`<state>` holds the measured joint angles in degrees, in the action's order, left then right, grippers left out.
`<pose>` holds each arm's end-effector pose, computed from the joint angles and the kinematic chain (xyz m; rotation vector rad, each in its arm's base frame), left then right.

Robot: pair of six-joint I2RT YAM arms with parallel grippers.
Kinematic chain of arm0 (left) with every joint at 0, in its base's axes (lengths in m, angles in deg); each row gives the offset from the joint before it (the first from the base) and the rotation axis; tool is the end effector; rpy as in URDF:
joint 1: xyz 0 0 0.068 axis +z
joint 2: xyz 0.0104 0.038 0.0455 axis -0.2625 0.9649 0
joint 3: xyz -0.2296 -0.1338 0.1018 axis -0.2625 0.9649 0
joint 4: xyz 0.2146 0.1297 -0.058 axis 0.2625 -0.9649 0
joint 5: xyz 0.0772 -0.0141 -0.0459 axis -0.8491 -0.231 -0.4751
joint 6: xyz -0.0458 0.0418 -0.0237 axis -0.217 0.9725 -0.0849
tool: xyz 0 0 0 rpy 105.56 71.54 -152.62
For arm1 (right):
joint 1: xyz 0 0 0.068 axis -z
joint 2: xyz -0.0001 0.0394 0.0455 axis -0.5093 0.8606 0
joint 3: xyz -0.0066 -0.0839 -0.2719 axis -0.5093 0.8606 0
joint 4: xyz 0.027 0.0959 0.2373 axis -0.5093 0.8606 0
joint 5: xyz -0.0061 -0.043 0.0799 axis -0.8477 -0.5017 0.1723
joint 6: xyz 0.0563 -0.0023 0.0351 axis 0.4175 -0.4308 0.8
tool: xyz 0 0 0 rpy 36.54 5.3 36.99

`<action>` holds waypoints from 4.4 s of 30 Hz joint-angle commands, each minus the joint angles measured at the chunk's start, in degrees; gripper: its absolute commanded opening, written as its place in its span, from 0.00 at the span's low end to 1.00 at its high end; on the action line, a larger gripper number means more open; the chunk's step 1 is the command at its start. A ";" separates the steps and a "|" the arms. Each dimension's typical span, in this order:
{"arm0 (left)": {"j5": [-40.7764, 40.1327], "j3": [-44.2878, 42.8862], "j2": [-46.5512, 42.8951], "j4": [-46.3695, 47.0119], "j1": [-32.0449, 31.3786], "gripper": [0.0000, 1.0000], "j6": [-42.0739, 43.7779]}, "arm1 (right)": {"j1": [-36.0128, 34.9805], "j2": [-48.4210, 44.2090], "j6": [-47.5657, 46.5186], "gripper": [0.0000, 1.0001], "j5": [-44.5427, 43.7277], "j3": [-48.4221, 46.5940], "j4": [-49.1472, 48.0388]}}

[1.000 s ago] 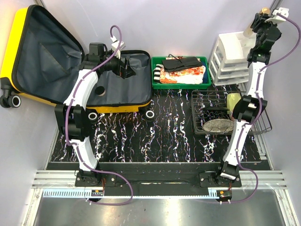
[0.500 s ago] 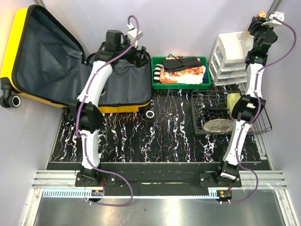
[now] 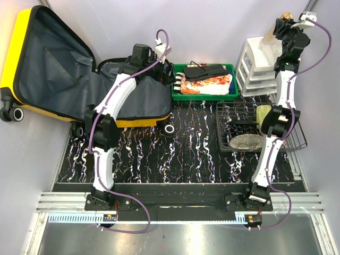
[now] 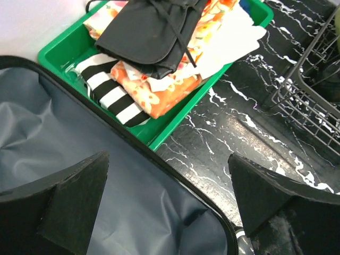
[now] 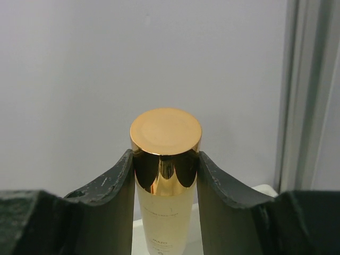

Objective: Open, take out, and arrange the luggage

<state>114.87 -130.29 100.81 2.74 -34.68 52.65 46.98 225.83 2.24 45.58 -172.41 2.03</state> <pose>0.4726 -0.1952 0.3561 0.8175 1.9050 -0.6635 0.5750 -0.1594 0.4042 0.1108 1.1423 0.0009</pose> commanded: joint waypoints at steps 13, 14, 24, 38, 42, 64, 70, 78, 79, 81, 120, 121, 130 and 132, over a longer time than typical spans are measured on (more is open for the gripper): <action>-3.17 3.70 -6.77 4.11 0.39 0.99 -0.16 | -3.44 -10.22 -1.79 0.00 4.44 6.67 -9.62; -3.25 3.70 -6.85 4.11 0.39 0.99 -0.16 | -3.53 -10.40 -2.50 0.00 4.17 8.25 -9.97; -3.43 4.49 -7.29 4.20 0.74 0.99 0.28 | -3.53 -10.49 -3.91 0.02 3.91 13.53 -10.42; -3.08 4.32 -6.77 3.84 1.01 0.99 0.45 | -3.53 -11.02 -2.86 0.63 7.25 13.71 -8.66; -3.08 4.58 -6.94 3.76 1.09 0.99 0.45 | -3.53 -10.75 -2.33 0.67 8.30 13.27 -8.05; -2.46 10.20 -10.28 5.16 2.32 0.99 0.11 | 6.66 -24.11 -5.83 0.83 18.40 18.63 17.33; -1.76 11.44 -10.90 5.60 2.50 0.99 -0.16 | 7.02 -22.27 -15.33 0.79 22.63 14.07 34.57; -1.32 12.67 -12.13 5.78 2.68 0.99 -0.42 | 6.93 -17.70 -20.78 0.65 20.70 8.36 45.74; -1.32 13.19 -12.22 6.04 2.59 0.99 -0.60 | 6.93 -17.09 -21.31 0.65 20.35 8.26 46.18; -1.15 13.72 -12.74 6.57 2.59 0.99 -1.12 | 6.93 -16.73 -21.93 0.64 19.99 8.70 46.62; 0.26 16.97 -14.68 7.71 3.47 0.99 -1.83 | 3.24 -22.51 -22.99 0.00 16.30 25.74 36.79; 0.35 16.97 -14.59 7.62 3.55 0.99 -2.01 | 3.15 -23.23 -23.07 0.00 16.21 28.01 35.82; 0.70 17.33 -14.77 7.71 3.64 0.99 -1.74 | 3.15 -31.66 -22.46 0.00 17.44 39.79 34.15; 0.87 17.41 -14.85 7.80 3.64 0.99 -1.66 | 2.98 -33.94 -21.93 0.00 17.62 42.35 33.01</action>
<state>114.07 -113.11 88.11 7.31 -31.42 51.16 50.80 200.00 -21.78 60.75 -133.48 37.77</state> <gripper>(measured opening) 0.988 0.010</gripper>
